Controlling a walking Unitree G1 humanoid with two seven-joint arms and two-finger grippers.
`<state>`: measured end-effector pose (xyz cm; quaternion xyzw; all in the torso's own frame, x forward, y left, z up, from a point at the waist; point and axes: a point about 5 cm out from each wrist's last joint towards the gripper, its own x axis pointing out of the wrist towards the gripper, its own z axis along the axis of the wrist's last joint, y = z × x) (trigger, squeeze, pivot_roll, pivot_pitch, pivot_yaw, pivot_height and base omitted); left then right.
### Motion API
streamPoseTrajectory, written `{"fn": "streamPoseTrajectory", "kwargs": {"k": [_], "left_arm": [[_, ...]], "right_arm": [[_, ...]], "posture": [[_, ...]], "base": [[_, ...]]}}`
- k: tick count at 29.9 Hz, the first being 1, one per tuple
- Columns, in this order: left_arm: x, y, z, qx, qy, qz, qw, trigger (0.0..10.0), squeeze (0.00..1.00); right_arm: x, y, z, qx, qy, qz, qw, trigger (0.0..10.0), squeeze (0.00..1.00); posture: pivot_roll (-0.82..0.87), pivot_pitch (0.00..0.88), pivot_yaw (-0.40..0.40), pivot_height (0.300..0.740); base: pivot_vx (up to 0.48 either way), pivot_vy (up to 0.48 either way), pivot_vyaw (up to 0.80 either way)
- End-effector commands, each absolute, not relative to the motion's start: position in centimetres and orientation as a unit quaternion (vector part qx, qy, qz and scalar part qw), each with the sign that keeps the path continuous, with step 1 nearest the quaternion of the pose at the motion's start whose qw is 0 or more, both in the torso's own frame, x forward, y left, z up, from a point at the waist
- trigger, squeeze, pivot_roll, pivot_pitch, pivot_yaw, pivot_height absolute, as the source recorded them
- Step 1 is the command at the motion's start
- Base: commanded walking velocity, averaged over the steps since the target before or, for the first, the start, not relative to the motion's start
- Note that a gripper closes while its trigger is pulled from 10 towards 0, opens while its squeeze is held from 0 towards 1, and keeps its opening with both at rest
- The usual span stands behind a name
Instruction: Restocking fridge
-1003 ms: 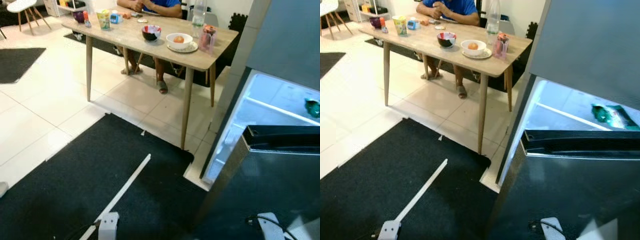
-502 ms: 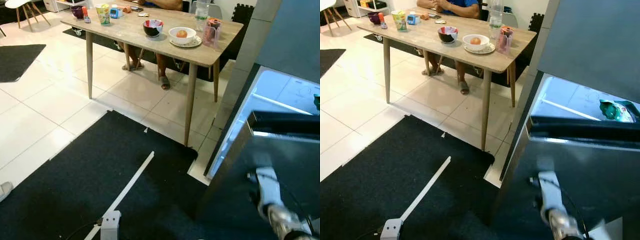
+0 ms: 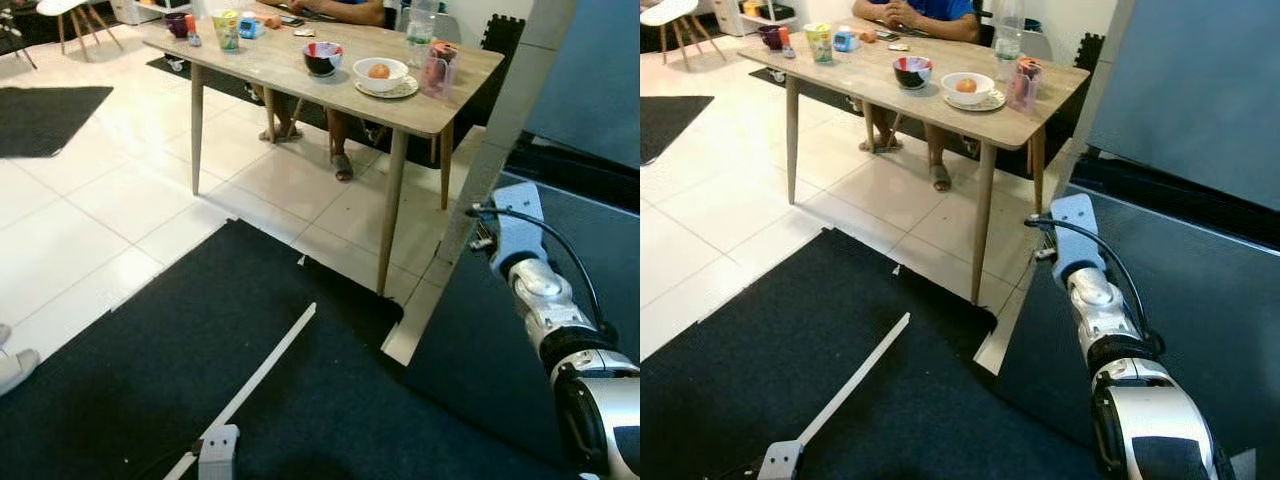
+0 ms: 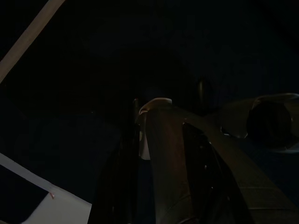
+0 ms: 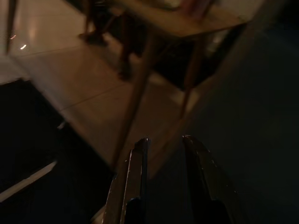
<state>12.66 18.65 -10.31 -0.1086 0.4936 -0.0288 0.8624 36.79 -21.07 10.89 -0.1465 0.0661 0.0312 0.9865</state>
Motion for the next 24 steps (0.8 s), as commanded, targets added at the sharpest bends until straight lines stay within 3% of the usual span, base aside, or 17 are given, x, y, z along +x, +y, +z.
{"fn": "streamPoseTrajectory", "kwargs": {"k": [1, 3, 10, 15, 18, 24], "left_arm": [[11.3, 18.3, -10.8, -0.113, 0.513, -0.026, 0.85, 10.0, 0.0], [11.3, 18.3, -10.8, -0.113, 0.513, -0.026, 0.85, 10.0, 0.0], [11.4, 17.4, -10.9, -0.105, 0.519, -0.038, 0.848, 10.0, 0.0], [11.2, 18.5, -10.8, -0.101, 0.518, -0.033, 0.848, 10.0, 0.0], [11.3, 19.1, -10.7, -0.099, 0.516, -0.031, 0.85, 10.0, 0.0], [11.5, 19.2, -10.6, -0.1, 0.512, -0.032, 0.853, 10.0, 0.0]], "right_arm": [[33.9, -22.1, 6.0, -0.156, 0.16, 0.032, 0.974, 10.0, 0.0], [33.9, -22.1, 6.0, -0.156, 0.16, 0.032, 0.974, 10.0, 0.0], [24.2, -25.7, -3.1, -0.149, 0.359, -0.024, 0.921, 10.0, 0.0], [21.1, -26.2, -5.0, -0.128, 0.411, -0.04, 0.902, 10.0, 0.0], [17.9, -26.5, -6.8, -0.11, 0.466, -0.052, 0.876, 10.0, 0.0], [16.7, -26.6, -7.3, -0.102, 0.484, -0.063, 0.867, 10.0, 0.0]], "posture": [[0.03, 0.042, -0.056, 0.74], [0.03, 0.042, -0.056, 0.74], [0.01, 0.041, -0.044, 0.74], [0.02, 0.03, -0.043, 0.74], [0.02, 0.026, -0.042, 0.74], [0.02, 0.023, -0.038, 0.74]], "base": [[0.0, 0.0, 0.0], [0.0, 0.0, 0.0], [0.0, 0.0, 0.0], [0.0, 0.0, 0.0], [0.0, 0.0, 0.0], [0.0, 0.0, 0.0]]}}
